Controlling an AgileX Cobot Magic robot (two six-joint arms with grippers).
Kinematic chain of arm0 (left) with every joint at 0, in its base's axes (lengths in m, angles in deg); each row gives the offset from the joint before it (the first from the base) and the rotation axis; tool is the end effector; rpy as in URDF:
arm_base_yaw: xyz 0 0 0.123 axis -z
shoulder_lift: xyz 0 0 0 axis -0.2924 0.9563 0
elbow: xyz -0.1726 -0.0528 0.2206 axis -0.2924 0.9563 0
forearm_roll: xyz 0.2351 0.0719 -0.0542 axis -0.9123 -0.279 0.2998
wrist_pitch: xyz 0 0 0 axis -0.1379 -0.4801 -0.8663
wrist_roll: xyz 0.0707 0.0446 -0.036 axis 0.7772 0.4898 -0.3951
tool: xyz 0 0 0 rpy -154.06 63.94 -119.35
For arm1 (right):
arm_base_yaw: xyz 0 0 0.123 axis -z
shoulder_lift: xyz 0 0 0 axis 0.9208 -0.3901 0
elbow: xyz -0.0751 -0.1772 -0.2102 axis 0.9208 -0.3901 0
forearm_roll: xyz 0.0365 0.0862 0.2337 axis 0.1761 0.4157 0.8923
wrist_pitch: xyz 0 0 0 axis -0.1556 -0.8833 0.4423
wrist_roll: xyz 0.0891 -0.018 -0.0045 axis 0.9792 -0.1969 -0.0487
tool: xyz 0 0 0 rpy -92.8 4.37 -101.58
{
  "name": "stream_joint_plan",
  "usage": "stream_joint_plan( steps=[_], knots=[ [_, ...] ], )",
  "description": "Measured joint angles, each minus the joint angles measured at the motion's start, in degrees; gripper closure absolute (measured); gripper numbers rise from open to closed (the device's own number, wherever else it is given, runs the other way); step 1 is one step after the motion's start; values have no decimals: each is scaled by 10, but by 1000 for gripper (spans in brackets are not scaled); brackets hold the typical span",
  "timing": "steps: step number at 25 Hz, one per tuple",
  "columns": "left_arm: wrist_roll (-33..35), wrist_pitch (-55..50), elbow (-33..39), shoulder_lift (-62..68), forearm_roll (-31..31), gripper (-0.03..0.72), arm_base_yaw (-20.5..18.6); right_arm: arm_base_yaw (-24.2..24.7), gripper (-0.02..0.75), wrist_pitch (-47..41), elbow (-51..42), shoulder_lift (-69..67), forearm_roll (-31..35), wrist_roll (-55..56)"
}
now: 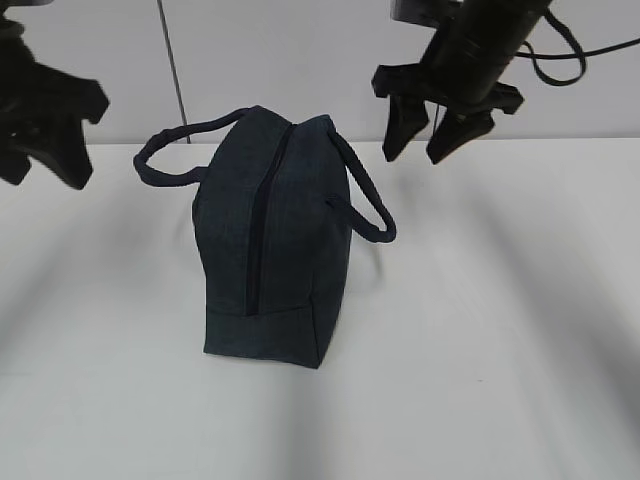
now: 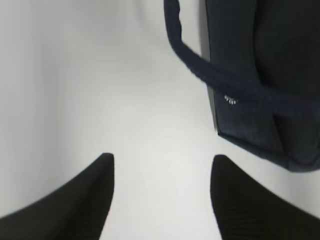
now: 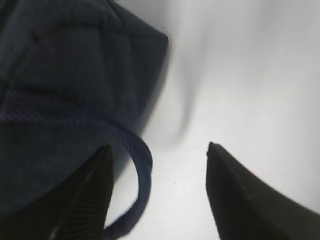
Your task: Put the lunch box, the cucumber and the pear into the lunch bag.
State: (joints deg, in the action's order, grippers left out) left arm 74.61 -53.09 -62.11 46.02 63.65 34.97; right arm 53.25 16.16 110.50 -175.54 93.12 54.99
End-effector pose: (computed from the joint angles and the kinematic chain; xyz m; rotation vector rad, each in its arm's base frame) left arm 0.3013 -0.0953 0.3367 0.2495 2.7805 -0.0741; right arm 0.4352 0.1294 0.2770 -0.3820 2.8159 0.3990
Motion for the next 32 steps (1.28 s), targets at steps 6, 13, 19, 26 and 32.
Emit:
stream_joint_plan(
  steps=[6,13,19,26,32],
  knots=[
    [-2,25,152,-125,-24,264,1,0,312,0,-182,143,-41,1],
    [-2,32,265,-245,-42,264,1,0,313,17,-358,295,-51,1],
    [-5,34,338,-333,-42,264,1,0,313,64,-498,417,-59,1],
    [-6,25,399,-448,-42,264,1,0,313,86,-611,560,-63,1],
    [-6,3,454,-551,-42,264,1,0,313,88,-705,715,-72,1]
  ],
)
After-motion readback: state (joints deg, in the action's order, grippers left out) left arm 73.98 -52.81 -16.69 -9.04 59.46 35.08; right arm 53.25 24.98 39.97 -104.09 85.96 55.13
